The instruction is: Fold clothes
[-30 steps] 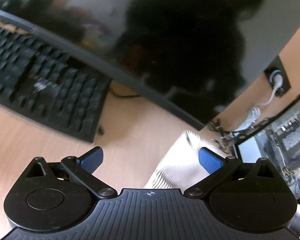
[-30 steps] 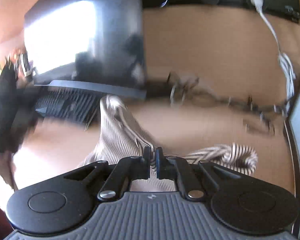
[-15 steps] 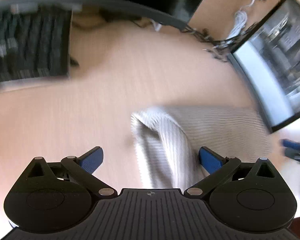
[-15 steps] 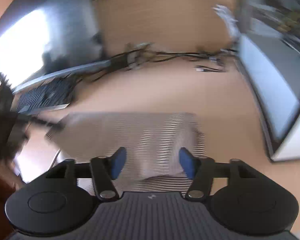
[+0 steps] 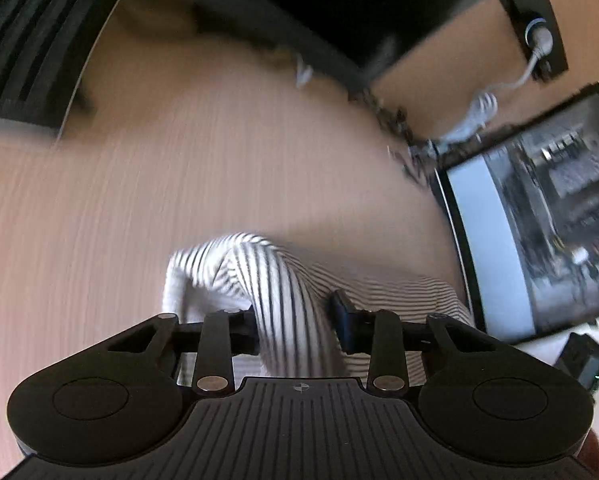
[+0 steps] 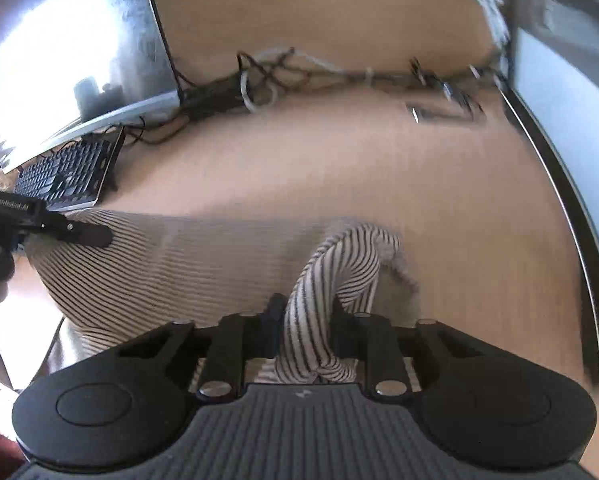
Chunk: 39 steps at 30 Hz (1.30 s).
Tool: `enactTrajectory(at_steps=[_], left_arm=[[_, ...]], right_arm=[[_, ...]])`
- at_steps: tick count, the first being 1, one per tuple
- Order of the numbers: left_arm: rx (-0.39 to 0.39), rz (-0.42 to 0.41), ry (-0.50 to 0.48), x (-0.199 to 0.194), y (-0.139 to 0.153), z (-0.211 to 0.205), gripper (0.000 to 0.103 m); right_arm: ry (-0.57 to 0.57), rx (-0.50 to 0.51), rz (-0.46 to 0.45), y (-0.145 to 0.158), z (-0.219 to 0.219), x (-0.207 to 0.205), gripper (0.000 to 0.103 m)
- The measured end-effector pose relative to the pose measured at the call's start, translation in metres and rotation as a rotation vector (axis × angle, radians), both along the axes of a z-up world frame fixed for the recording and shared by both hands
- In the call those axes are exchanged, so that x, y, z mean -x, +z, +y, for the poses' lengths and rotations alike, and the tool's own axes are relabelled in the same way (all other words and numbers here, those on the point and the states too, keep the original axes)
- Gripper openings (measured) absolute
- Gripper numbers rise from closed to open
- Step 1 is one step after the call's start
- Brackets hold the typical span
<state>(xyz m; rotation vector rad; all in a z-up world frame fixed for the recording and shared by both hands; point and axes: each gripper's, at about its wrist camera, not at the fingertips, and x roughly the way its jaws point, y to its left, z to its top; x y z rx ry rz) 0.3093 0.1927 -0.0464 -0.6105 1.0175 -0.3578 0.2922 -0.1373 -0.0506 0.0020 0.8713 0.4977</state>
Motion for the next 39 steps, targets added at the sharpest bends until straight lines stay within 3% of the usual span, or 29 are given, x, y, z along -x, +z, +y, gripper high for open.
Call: enactTrajectory(at_steps=[4, 7, 10, 14, 18, 21, 24, 26, 30, 33, 36, 38, 39], left_arm=[[-0.036, -0.092, 0.021, -0.032, 0.024, -0.004, 0.029], [-0.027, -0.136, 0.008, -0.027, 0.036, -0.006, 0.028], [-0.006, -0.131, -0.009, -0.002, 0.036, -0.009, 0.028], [-0.006, -0.092, -0.017, 0.030, 0.019, -0.014, 0.028], [-0.048, 0.000, 0.037, 0.038, -0.018, -0.011, 0.028], [-0.017, -0.009, 0.093, 0.035, -0.017, 0.000, 0.025], [-0.030, -0.099, 0.097, 0.034, 0.005, 0.006, 0.025], [-0.065, -0.117, 0.082, 0.031, 0.011, 0.007, 0.025], [-0.148, -0.037, 0.036, 0.038, -0.012, 0.004, 0.025], [-0.204, -0.013, 0.003, 0.053, -0.028, 0.002, 0.029], [-0.203, -0.058, -0.010, 0.058, -0.014, 0.002, 0.032], [-0.200, -0.110, -0.012, 0.060, 0.001, 0.002, 0.037], [-0.198, -0.135, -0.014, 0.061, 0.008, 0.002, 0.040]], right_arm=[[-0.026, -0.048, -0.086, 0.021, 0.002, -0.057, 0.016], [0.005, -0.089, -0.139, 0.045, -0.007, -0.067, 0.016], [0.037, -0.105, -0.130, 0.053, -0.020, -0.056, 0.016], [0.051, -0.061, -0.100, 0.040, -0.030, -0.031, 0.016], [0.044, 0.023, -0.070, 0.006, -0.021, -0.026, 0.017], [0.046, 0.048, -0.088, 0.000, -0.009, -0.029, 0.017], [0.064, 0.038, -0.139, 0.015, -0.004, -0.028, 0.017], [0.072, 0.040, -0.151, 0.019, -0.004, -0.028, 0.017], [0.065, 0.082, -0.080, 0.003, -0.006, -0.028, 0.017], [0.055, 0.124, -0.055, -0.009, -0.012, -0.020, 0.030], [0.047, 0.128, -0.049, -0.006, -0.021, -0.018, 0.039], [0.039, 0.129, -0.087, 0.007, -0.023, -0.017, 0.051], [0.034, 0.115, -0.108, 0.013, -0.023, -0.018, 0.064]])
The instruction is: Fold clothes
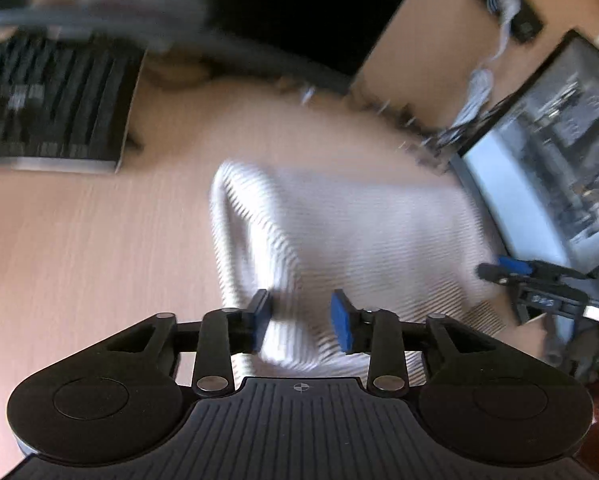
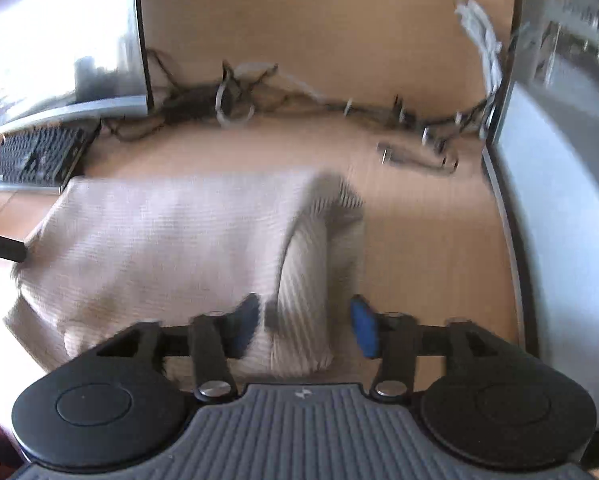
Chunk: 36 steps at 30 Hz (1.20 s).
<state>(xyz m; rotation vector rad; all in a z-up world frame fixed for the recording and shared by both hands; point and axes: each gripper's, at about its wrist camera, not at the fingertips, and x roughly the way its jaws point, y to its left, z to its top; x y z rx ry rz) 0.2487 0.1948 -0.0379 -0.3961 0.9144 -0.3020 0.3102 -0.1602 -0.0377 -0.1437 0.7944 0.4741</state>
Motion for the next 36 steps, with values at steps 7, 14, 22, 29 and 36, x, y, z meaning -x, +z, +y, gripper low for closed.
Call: enactTrajectory(at_steps=[7, 14, 22, 29, 36], left_arm=[[0.198, -0.043, -0.042, -0.021, 0.003, -0.018, 0.080], [0.248, 0.128, -0.053, -0.037, -0.042, -0.024, 0.090], [0.179, 0.055, -0.063, -0.082, -0.039, -0.044, 0.103], [0.048, 0.014, -0.102, -0.112, -0.022, -0.074, 0.103], [0.213, 0.099, -0.223, -0.074, -0.020, -0.081, 0.103]], right_arm=[[0.008, -0.197, -0.058, 0.018, 0.028, -0.014, 0.103], [-0.055, -0.405, 0.208, -0.037, 0.034, -0.028, 0.103], [-0.082, -0.437, 0.269, -0.042, 0.027, 0.016, 0.103], [-0.091, -0.300, 0.139, 0.008, 0.024, 0.016, 0.103], [-0.264, 0.235, -0.231, 0.013, 0.046, -0.025, 0.103]])
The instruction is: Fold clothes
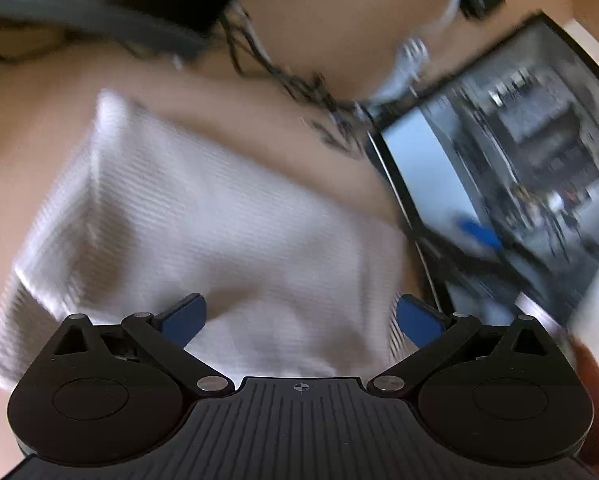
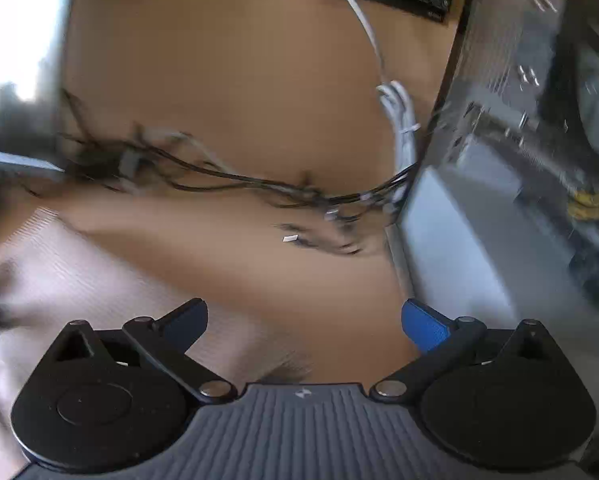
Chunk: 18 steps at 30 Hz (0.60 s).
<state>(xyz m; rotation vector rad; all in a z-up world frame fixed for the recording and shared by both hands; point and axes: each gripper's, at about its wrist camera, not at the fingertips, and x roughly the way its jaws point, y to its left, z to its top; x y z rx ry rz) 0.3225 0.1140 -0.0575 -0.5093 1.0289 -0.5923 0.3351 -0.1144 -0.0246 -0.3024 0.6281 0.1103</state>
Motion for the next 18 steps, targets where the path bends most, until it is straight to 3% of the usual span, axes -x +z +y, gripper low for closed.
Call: enactTrajectory(at_steps=[3, 8, 13, 16, 18], left_arm=[[-0.025, 0.033, -0.017, 0.002, -0.011, -0.002, 0.103], [-0.007, 0.048, 0.021, -0.012, -0.021, 0.005, 0.103], [-0.062, -0.044, 0.005, -0.035, -0.023, -0.012, 0.103], [-0.107, -0.115, -0.001, -0.052, -0.024, -0.027, 0.103], [-0.157, -0.126, 0.000, -0.058, -0.019, -0.035, 0.103]], right_arm=[[-0.022, 0.173, 0.085, -0.040, 0.015, -0.023, 0.103], [-0.050, 0.291, -0.035, -0.058, 0.023, 0.028, 0.103], [-0.134, 0.194, 0.000, -0.058, 0.015, 0.082, 0.103], [-0.093, 0.079, 0.097, -0.047, 0.011, 0.092, 0.103], [0.010, -0.062, 0.188, -0.034, 0.004, 0.095, 0.103]])
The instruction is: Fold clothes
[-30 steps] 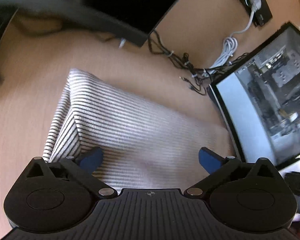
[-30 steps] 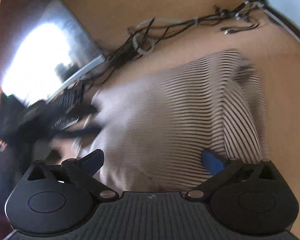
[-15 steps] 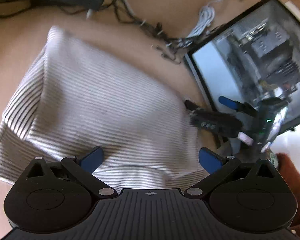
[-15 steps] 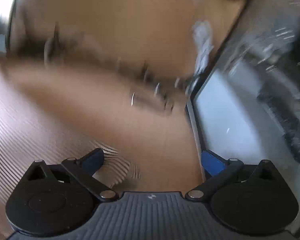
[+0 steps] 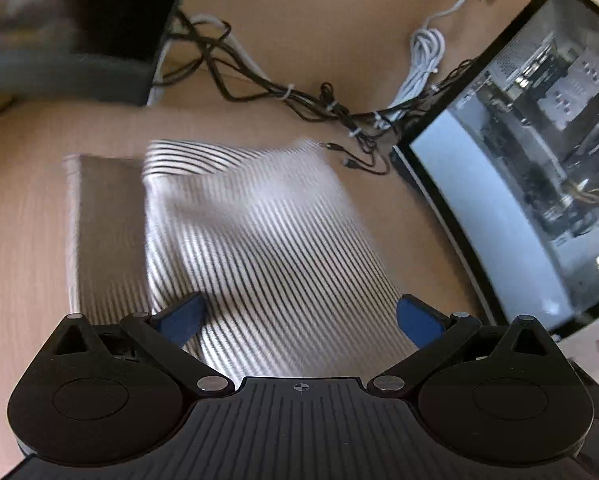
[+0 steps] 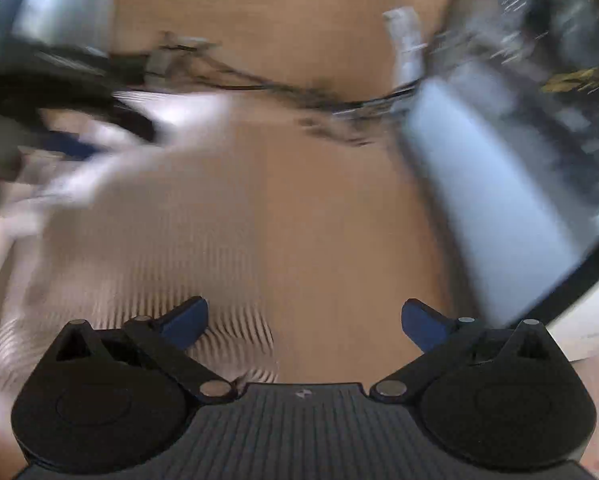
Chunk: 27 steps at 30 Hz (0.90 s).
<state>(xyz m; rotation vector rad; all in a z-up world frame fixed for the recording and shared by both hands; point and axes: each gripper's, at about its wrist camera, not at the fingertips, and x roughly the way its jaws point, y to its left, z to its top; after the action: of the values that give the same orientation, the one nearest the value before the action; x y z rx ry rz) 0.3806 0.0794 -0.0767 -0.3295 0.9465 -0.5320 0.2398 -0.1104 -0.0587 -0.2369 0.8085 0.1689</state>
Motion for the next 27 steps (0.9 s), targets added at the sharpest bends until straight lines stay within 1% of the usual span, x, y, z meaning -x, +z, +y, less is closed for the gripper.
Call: enactTrajectory(at_steps=[2, 3, 4, 6, 8, 10, 13, 15, 16, 18, 21, 23, 26, 27], left_arm=[[-0.003, 0.005, -0.014, 0.007, 0.009, 0.001, 0.103], [-0.003, 0.007, -0.021, 0.010, 0.014, 0.002, 0.103], [-0.011, 0.001, -0.041, 0.020, 0.019, 0.004, 0.103], [-0.018, -0.004, -0.084, 0.040, 0.025, 0.005, 0.103], [-0.014, 0.000, -0.130, 0.063, 0.027, 0.006, 0.103], [0.012, 0.046, -0.187, 0.081, 0.016, 0.003, 0.103], [-0.016, 0.065, -0.216, 0.100, 0.001, 0.000, 0.103], [-0.005, 0.065, -0.219, 0.105, -0.002, 0.001, 0.103], [0.001, 0.065, -0.221, 0.108, -0.004, 0.001, 0.103], [0.034, 0.079, -0.244, 0.109, -0.005, 0.000, 0.103], [0.082, 0.066, -0.292, 0.113, -0.011, -0.006, 0.103], [0.104, 0.043, -0.311, 0.116, -0.013, -0.007, 0.103], [0.113, 0.013, -0.317, 0.121, -0.013, -0.005, 0.103], [0.102, 0.004, -0.313, 0.123, -0.010, -0.003, 0.103]], right_arm=[[0.034, -0.126, 0.030, 0.015, -0.010, 0.004, 0.103], [0.027, -0.146, 0.012, 0.022, -0.014, 0.006, 0.103], [0.019, -0.147, -0.014, 0.029, -0.016, 0.007, 0.103], [0.004, -0.127, -0.069, 0.036, -0.017, 0.009, 0.103], [0.000, -0.104, -0.108, 0.036, -0.014, 0.006, 0.103], [0.019, -0.056, -0.069, 0.017, -0.002, 0.001, 0.103], [0.049, 0.016, -0.008, -0.012, 0.015, -0.007, 0.103], [0.044, 0.056, -0.066, -0.023, 0.022, 0.006, 0.103], [0.040, 0.074, -0.073, -0.023, 0.023, 0.010, 0.103], [0.013, 0.092, -0.056, -0.021, 0.023, 0.012, 0.103], [-0.045, 0.112, -0.051, -0.021, 0.018, 0.024, 0.103], [-0.093, 0.113, -0.038, -0.020, 0.016, 0.034, 0.103], [-0.137, 0.105, -0.014, -0.014, 0.016, 0.037, 0.103], [-0.143, 0.104, -0.005, -0.011, 0.016, 0.039, 0.103]])
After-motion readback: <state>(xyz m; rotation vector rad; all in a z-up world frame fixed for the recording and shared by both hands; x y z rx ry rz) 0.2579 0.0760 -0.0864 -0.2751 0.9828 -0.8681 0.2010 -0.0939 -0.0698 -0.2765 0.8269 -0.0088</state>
